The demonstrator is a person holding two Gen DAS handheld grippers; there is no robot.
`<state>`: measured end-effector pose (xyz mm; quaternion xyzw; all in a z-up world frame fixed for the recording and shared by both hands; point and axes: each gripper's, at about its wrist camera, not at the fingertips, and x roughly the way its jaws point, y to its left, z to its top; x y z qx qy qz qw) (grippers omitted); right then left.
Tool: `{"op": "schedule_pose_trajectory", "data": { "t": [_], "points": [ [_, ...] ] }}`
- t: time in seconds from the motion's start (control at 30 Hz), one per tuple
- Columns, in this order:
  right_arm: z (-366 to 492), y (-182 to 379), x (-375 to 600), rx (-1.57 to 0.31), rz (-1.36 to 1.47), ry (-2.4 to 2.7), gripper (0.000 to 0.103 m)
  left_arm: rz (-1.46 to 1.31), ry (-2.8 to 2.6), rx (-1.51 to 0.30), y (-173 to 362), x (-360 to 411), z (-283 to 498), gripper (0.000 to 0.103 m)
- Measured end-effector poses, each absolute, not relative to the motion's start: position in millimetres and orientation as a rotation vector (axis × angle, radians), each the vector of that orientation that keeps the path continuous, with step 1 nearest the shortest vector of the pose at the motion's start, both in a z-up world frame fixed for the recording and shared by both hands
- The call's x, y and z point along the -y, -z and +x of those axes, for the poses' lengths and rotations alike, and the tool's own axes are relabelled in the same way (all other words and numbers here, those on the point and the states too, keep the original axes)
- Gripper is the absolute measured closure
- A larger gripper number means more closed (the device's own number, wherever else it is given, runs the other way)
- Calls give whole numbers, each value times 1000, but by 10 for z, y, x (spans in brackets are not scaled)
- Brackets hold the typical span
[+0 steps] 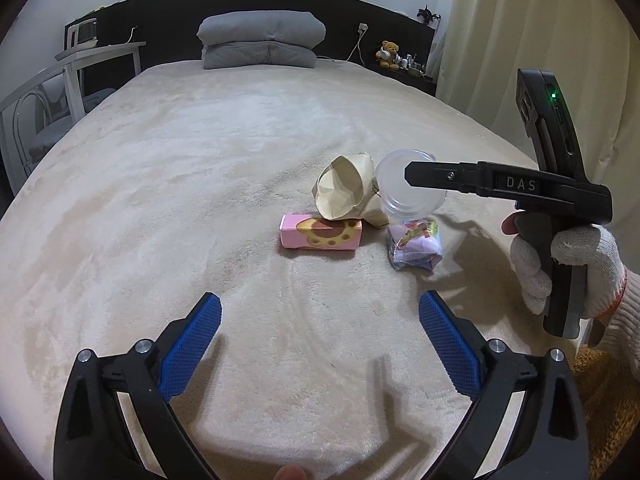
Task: Collect trash
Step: 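Grasp the clear plastic cup with the right tool while the left tool grasps the pink biscuit box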
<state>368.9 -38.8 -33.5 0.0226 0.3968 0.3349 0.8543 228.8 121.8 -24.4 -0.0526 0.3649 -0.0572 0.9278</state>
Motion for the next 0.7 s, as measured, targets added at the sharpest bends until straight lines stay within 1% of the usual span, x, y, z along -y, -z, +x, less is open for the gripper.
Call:
{"op": "schedule_pose_trajectory", "data": {
  "t": [0.03,0.37,0.7],
  "points": [
    [3708,334,386,-844,50,-707,31,-114,118,-748,247,-1228,2289,6],
    [3594,177,484,-812,69,-722,31,-137,112,-749,263,-1291,2302,6],
    [3405,-19,732,-785,106,-713,31,-130,106,-749,325,-1213,2535,6]
  ]
}}
